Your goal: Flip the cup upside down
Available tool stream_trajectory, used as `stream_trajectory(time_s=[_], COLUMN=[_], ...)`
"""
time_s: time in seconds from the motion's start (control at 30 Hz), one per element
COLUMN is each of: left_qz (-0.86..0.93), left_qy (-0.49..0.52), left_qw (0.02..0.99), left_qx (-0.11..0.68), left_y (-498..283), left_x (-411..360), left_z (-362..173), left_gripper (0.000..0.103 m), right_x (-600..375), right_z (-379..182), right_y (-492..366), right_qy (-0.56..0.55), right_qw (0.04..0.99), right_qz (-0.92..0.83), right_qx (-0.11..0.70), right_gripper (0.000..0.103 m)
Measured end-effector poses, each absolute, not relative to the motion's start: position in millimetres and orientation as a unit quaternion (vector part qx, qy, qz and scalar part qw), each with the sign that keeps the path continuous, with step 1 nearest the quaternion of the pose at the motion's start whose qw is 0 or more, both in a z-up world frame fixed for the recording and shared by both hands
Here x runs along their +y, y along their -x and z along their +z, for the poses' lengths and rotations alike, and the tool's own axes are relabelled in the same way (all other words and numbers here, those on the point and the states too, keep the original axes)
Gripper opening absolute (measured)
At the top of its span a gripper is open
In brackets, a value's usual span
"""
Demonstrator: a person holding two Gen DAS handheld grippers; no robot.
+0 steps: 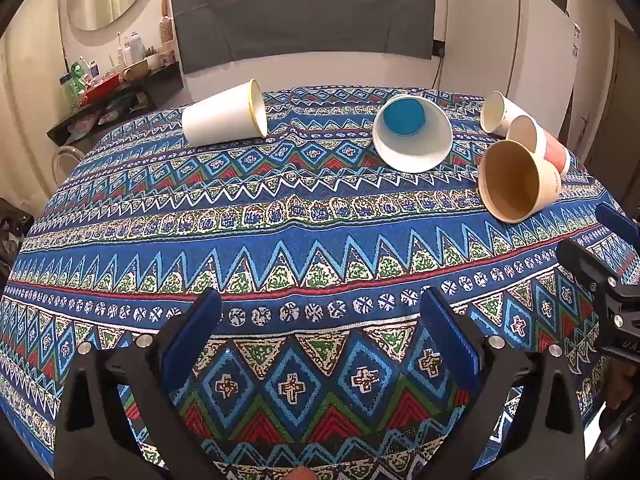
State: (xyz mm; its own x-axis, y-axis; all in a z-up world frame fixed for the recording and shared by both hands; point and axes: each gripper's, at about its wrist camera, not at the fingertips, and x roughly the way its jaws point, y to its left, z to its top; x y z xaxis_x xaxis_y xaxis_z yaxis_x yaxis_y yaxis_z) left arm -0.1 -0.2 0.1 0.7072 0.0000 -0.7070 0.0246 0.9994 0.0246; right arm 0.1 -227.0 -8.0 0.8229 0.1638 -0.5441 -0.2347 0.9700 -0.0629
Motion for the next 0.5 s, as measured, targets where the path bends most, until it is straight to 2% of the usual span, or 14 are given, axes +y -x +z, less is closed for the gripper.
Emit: stream_trajectory(time_s=[0.5], left_qz=[-0.005], left_qy=[-0.024], left_qw=[0.927], left_qx=[0.374], left_y=[8.8], left_x=[-9.6], left_z=[8.5], left_gripper=[0.097], right_x=[-227.5], right_z=[-9.1], right_y=[-1.6], right_qy=[0.065], right_qw=[0.951], right_qz=[0.105], right_qx=[0.282], right_gripper=[0.095])
